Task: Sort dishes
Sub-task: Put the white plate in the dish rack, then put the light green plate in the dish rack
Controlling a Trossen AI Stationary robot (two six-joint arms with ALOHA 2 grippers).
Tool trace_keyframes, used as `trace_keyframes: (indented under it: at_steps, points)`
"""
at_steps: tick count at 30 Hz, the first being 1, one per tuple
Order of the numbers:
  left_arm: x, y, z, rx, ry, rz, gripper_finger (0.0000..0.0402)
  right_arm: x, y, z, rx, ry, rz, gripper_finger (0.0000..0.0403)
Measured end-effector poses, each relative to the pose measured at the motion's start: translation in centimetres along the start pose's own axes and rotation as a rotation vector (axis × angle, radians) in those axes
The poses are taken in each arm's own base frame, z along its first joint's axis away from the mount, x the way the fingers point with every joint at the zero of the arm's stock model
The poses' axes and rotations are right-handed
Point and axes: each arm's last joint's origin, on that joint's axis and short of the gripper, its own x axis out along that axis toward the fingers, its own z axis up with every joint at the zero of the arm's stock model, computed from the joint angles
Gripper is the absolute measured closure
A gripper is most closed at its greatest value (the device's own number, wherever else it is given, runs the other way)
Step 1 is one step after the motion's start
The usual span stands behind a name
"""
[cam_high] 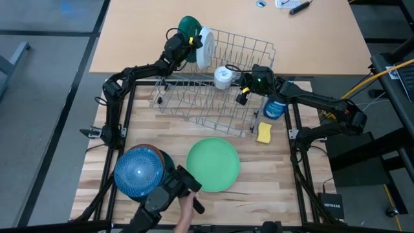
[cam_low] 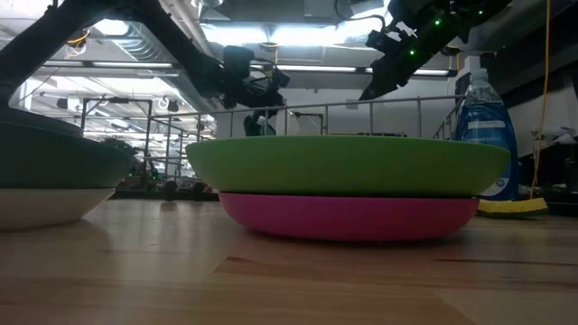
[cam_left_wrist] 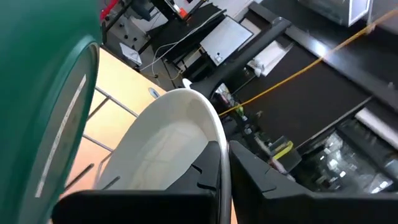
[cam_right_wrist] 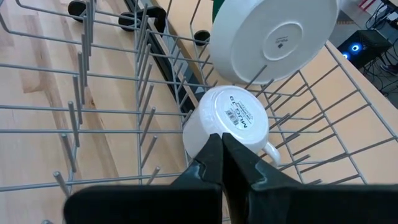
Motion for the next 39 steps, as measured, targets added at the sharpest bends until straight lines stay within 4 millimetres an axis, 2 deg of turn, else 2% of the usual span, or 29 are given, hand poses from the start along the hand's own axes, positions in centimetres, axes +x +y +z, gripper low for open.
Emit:
trace_keyframes:
  at_steps: [6,11,15,23,35,39]
  points:
    - [0.0,-0.2,-0.3,0.116,0.011,0.002,0.0356,0.0,0.0,0.0,0.000,0.000,0.000,0.0402]
    - [-0.1,-0.4,-0.5,0.148,0.008,-0.005,0.0317,0.0,0.0,0.0,0.000,0.000,0.000,0.0402]
    - [-0.1,-0.5,-0.4,0.199,-0.004,-0.009,0.0300,0.0,0.0,0.0,0.000,0.001,0.000,0.0402]
    - [-0.1,-0.7,0.1,0.314,-0.072,0.009,0.0304,0.0,0.0,0.0,0.001,0.000,0.000,0.0402]
    - [-0.2,-1.3,0.4,0.343,-0.129,-0.037,0.0306,0.0,0.0,0.0,0.001,0.001,0.001,0.0402]
    - [-0.3,-1.9,0.4,0.339,-0.132,-0.106,0.0306,0.0,0.0,0.0,0.000,0.004,0.001,0.0402]
